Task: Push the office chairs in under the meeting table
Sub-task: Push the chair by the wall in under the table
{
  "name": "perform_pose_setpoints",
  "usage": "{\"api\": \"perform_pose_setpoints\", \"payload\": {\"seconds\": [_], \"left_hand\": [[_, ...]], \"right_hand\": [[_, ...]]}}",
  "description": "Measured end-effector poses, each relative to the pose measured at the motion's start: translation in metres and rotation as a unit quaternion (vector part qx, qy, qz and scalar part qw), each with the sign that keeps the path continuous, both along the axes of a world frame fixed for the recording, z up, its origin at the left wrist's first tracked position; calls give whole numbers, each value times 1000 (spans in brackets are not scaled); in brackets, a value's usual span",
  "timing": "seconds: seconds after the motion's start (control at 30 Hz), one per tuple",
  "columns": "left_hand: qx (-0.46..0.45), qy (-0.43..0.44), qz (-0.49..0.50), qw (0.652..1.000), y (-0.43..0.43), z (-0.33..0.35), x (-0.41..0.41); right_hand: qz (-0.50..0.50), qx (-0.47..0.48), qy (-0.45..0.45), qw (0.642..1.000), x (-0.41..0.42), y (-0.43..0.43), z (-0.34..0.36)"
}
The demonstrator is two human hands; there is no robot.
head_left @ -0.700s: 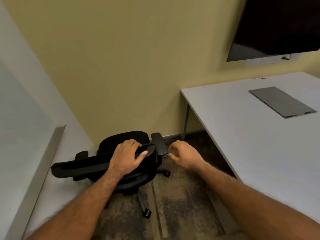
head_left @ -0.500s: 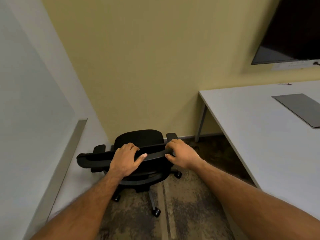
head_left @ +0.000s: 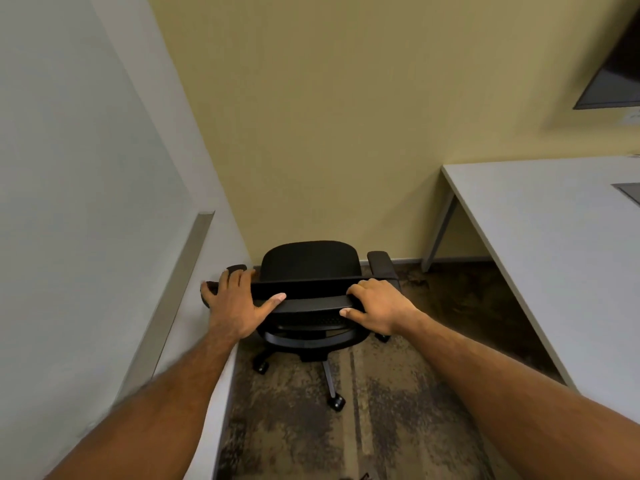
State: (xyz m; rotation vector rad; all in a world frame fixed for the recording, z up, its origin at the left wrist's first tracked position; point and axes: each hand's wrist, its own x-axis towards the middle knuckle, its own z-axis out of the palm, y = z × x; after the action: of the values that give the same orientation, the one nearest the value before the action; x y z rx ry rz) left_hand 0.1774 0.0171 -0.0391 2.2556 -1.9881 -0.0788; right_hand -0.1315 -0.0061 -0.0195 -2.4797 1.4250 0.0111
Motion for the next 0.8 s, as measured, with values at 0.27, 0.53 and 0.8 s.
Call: {"api": "perform_pose_setpoints", "payload": {"seconds": [0.27, 0.53, 0.8], "left_hand": [[45, -29, -31, 998, 0, -1, -13], [20, -31, -60, 998, 10, -3, -35], [25, -37, -88, 995, 13, -2, -60]], "right_hand": [[-36, 14, 5, 999, -10, -3, 3], [-27, 19, 37, 999, -36, 7, -3], [-33, -3, 45, 998, -62, 28, -6]]}}
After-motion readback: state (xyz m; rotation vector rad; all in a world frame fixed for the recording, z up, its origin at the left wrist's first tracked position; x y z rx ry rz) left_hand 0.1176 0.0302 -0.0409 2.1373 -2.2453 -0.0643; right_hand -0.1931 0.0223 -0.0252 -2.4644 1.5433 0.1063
